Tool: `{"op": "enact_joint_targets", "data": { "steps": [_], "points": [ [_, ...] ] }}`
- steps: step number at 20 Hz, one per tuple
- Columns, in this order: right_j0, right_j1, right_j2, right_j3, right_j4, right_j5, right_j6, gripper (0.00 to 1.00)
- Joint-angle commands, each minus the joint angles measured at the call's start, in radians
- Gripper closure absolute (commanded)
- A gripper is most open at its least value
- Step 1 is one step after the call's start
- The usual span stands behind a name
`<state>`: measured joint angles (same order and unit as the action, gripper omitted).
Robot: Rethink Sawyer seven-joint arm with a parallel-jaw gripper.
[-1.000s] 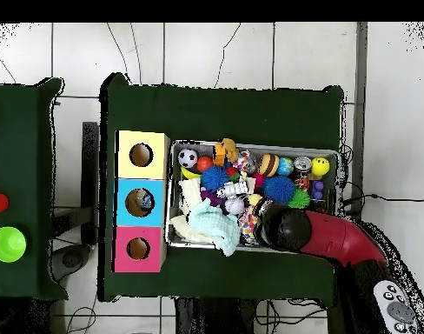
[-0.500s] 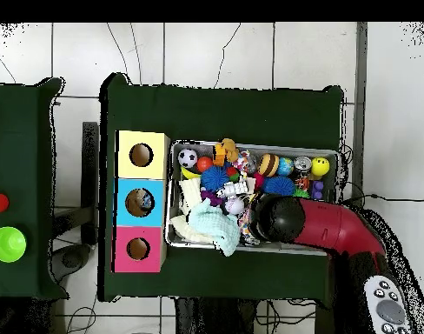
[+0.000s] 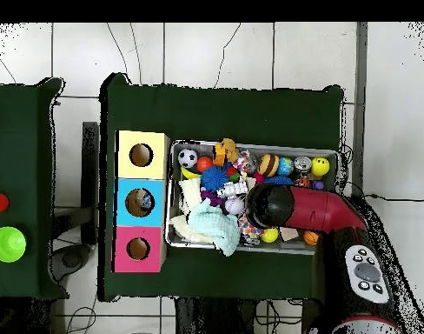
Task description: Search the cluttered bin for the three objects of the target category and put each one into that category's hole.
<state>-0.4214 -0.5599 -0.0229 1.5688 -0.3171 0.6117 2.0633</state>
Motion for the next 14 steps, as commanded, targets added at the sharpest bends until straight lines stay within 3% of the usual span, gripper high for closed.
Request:
{"op": "enact_joint_targets", "data": {
  "steps": [1,6,14],
  "points": [
    [-0.039,0.176,0.065,-0.149,0.016,-0.056,0.054,0.0],
    [-0.088,0.223,0.152,-0.175,0.057,-0.104,0.021,0.0],
    [-0.1,0.237,0.174,-0.16,0.057,-0.153,0.037,0.0]
  ]
}}
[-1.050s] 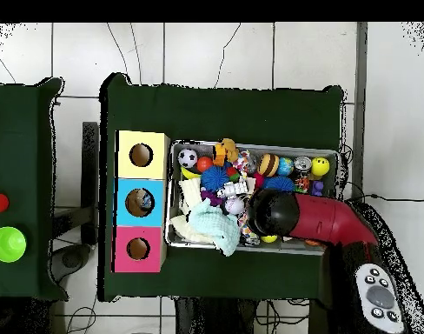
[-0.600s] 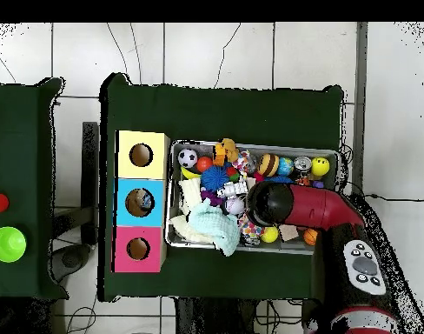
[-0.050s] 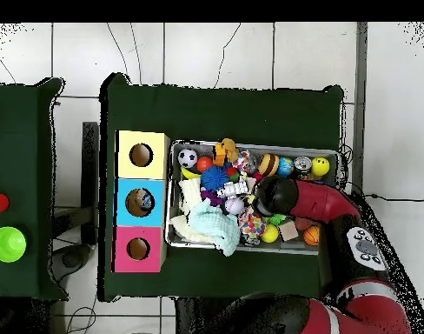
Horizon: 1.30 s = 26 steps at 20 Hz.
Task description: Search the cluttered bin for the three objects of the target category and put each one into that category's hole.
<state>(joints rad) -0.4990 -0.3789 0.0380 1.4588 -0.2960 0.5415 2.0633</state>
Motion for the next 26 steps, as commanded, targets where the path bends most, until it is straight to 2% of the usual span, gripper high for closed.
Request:
{"op": "enact_joint_targets", "data": {
  "steps": [1,8,12,15,21,26],
  "points": [
    [-0.025,0.06,0.115,-0.05,0.034,-0.094,0.041,0.0],
    [-0.053,0.097,0.151,-0.046,0.032,-0.154,0.039,0.0],
    [-0.052,0.116,0.151,-0.038,0.032,-0.153,0.045,0.0],
    [-0.024,0.113,0.13,0.004,0.034,-0.134,0.072,0.0],
    [0.056,0.177,0.111,0.059,0.061,-0.183,0.166,0.0],
    [0.097,0.151,0.145,0.148,0.146,-0.237,0.254,0.0]
  ]
}}
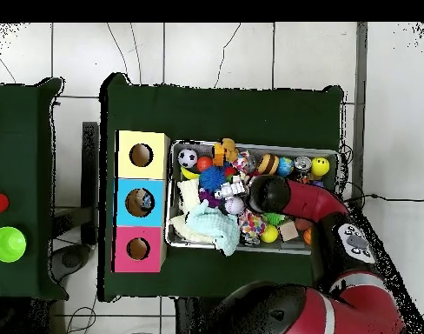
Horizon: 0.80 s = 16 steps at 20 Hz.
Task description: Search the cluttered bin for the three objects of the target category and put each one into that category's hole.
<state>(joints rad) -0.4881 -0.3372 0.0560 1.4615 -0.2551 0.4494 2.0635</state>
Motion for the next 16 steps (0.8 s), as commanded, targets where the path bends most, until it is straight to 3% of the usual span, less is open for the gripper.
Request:
{"op": "enact_joint_targets", "data": {
  "steps": [1,11,16],
  "points": [
    [0.1,0.101,0.121,0.153,0.114,-0.148,0.262,0.0],
    [0.202,0.008,0.15,0.263,0.351,-0.178,0.39,0.0],
    [0.294,-0.044,0.101,0.258,0.463,-0.105,0.444,0.0]
  ]
}}
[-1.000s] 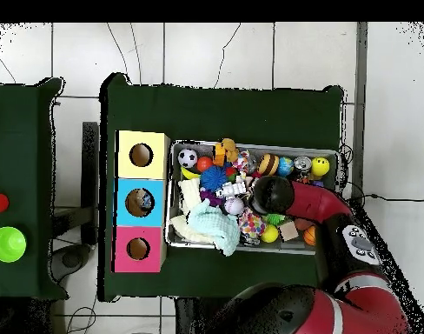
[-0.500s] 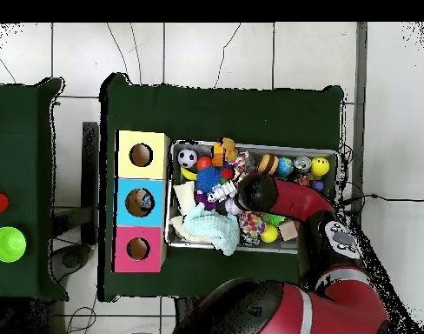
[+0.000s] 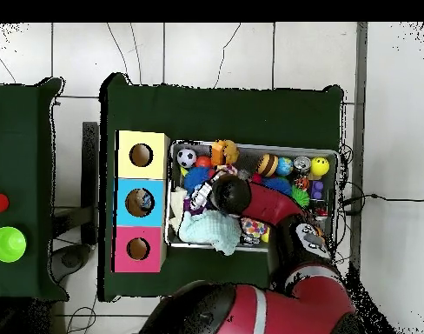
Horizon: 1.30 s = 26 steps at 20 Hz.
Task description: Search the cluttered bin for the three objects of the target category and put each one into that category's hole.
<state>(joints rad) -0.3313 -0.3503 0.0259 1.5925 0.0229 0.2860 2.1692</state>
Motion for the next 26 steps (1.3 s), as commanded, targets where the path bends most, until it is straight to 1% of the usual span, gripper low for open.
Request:
{"op": "enact_joint_targets", "data": {
  "steps": [1,5,8,15,17,18,19,20,21,22,24,25,26],
  "points": [
    [0.148,-0.036,0.125,0.125,0.201,0.065,0.341,0.0],
    [0.179,-0.038,0.115,0.105,0.269,0.084,0.354,0.0],
    [0.2,-0.017,0.092,0.076,0.302,0.09,0.346,0.0],
    [0.199,0.054,0.082,0.045,0.322,0.022,0.299,0.0],
    [0.217,0.073,0.046,0.021,0.316,0.024,0.287,0.0],
    [0.252,0.089,-0.017,-0.011,0.302,0.039,0.282,0.0],
    [0.264,0.099,-0.05,-0.029,0.29,0.049,0.27,0.0],
    [0.279,0.116,-0.113,-0.064,0.254,0.063,0.237,0.0],
    [0.269,0.119,-0.13,-0.072,0.234,0.066,0.209,0.0],
    [0.242,0.111,-0.149,-0.073,0.198,0.08,0.158,0.0],
    [0.19,0.058,-0.173,-0.051,0.146,0.113,0.081,0.0],
    [0.165,0.03,-0.174,-0.039,0.128,0.132,0.052,0.0],
    [0.119,0.001,-0.162,-0.025,0.102,0.149,0.006,0.0]
  ]
}}
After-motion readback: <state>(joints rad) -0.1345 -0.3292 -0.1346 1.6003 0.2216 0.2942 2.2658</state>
